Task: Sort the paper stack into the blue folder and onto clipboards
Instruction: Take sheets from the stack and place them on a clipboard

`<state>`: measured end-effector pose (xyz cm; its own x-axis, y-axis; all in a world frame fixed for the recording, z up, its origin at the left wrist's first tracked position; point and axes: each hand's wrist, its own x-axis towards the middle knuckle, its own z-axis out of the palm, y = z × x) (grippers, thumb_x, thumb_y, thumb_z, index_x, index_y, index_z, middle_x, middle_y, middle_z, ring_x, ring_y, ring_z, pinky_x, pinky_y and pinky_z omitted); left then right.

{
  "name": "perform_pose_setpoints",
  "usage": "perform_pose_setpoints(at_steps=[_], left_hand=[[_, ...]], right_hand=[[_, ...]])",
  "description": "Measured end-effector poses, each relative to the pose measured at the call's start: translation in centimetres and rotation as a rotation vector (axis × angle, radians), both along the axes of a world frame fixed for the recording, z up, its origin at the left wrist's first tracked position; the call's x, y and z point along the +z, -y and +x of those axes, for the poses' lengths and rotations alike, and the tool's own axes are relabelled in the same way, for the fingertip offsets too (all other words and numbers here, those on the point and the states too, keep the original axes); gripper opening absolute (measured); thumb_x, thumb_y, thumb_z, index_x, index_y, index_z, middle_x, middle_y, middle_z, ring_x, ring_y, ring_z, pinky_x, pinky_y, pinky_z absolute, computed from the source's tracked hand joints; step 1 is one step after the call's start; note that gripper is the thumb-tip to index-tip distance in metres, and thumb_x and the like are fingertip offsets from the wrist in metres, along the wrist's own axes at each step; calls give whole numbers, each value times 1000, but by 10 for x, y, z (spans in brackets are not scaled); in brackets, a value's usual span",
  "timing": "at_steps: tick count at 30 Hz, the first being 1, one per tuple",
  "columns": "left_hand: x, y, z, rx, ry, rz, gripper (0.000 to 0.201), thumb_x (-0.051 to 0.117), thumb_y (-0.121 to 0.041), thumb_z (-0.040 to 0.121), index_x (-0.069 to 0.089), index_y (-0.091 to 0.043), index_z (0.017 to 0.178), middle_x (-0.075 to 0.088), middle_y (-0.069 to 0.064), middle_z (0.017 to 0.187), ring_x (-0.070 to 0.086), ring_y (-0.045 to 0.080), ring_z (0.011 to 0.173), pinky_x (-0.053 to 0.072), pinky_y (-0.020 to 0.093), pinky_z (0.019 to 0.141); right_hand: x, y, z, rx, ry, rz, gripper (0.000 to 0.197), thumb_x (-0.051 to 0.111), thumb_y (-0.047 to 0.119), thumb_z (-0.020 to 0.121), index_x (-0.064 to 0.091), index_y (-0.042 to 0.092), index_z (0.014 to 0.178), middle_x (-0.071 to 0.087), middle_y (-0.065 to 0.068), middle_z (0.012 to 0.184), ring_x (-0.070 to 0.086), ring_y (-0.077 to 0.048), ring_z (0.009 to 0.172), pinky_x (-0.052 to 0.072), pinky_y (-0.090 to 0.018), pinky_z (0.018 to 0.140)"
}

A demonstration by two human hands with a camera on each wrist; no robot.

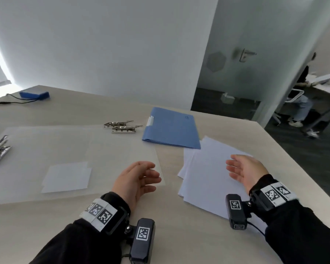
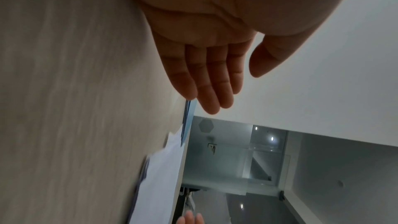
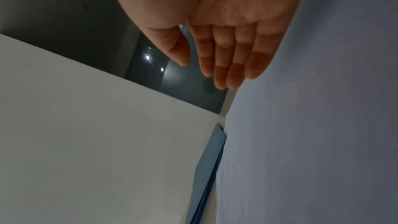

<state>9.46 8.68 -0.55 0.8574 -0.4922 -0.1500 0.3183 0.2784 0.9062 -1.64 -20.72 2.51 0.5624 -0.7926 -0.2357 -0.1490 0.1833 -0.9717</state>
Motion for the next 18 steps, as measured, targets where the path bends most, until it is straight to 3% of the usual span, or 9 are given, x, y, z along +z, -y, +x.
perform_pose_setpoints(at_steps=[3, 6, 8, 10, 12, 13, 15, 18], left_hand=[[0, 26, -22, -48, 67, 61, 25, 42, -6, 97, 65, -8, 86, 69, 9, 70, 70, 23, 66, 50, 28, 55], [-2, 55, -44, -81, 162, 156, 26, 44, -5, 96, 68, -11, 86, 72, 8, 74, 69, 22, 72, 51, 31, 61], [-4, 73, -54, -67, 278, 259, 26, 47, -7, 94, 70, -18, 88, 76, 0, 81, 65, 20, 79, 49, 31, 67], [-3, 86, -62, -62, 420, 380, 29, 49, -11, 92, 70, -29, 88, 74, -11, 89, 61, 12, 79, 46, 20, 65], [-2, 94, -67, -86, 512, 506, 31, 49, -13, 90, 67, -38, 90, 67, -15, 95, 57, 5, 73, 42, 12, 61], [-3, 98, -67, -112, 538, 561, 33, 50, -14, 89, 64, -43, 90, 66, -12, 98, 57, 5, 73, 44, 15, 64], [-8, 103, -66, -164, 562, 667, 31, 50, -23, 84, 60, -53, 86, 68, -9, 103, 62, 12, 79, 49, 26, 74], [-11, 104, -64, -167, 543, 690, 26, 49, -29, 78, 61, -52, 85, 63, -16, 117, 62, 13, 102, 46, 30, 93]], right_hand=[[-2, 10, -47, -89, -35, -110, 11, 58, 21, 90, 67, 15, 93, 71, -11, 112, 64, -21, 98, 45, -33, 80], [-11, 18, -84, -115, -122, -148, 22, 58, 25, 86, 68, 8, 96, 67, -18, 116, 63, -28, 106, 48, -41, 90], [-16, 23, -101, -120, -122, -97, 16, 57, 23, 89, 66, 13, 97, 65, -16, 118, 61, -26, 108, 48, -45, 94], [-20, 27, -112, -118, -54, 14, 20, 55, 18, 94, 61, 11, 112, 63, -12, 122, 59, -27, 114, 49, -43, 96], [-21, 25, -121, -110, 4, 102, 26, 53, 16, 96, 57, 6, 121, 62, -15, 120, 60, -31, 112, 50, -43, 94], [-21, 23, -125, -102, 27, 131, 27, 53, 16, 97, 56, 4, 122, 62, -17, 117, 62, -32, 108, 52, -42, 89], [-23, 20, -131, -96, 69, 176, 26, 52, 14, 97, 55, 1, 120, 63, -21, 113, 65, -31, 100, 54, -39, 77], [-28, 18, -136, -91, 106, 192, 21, 51, 13, 98, 57, 0, 113, 65, -25, 112, 67, -32, 97, 55, -38, 75]])
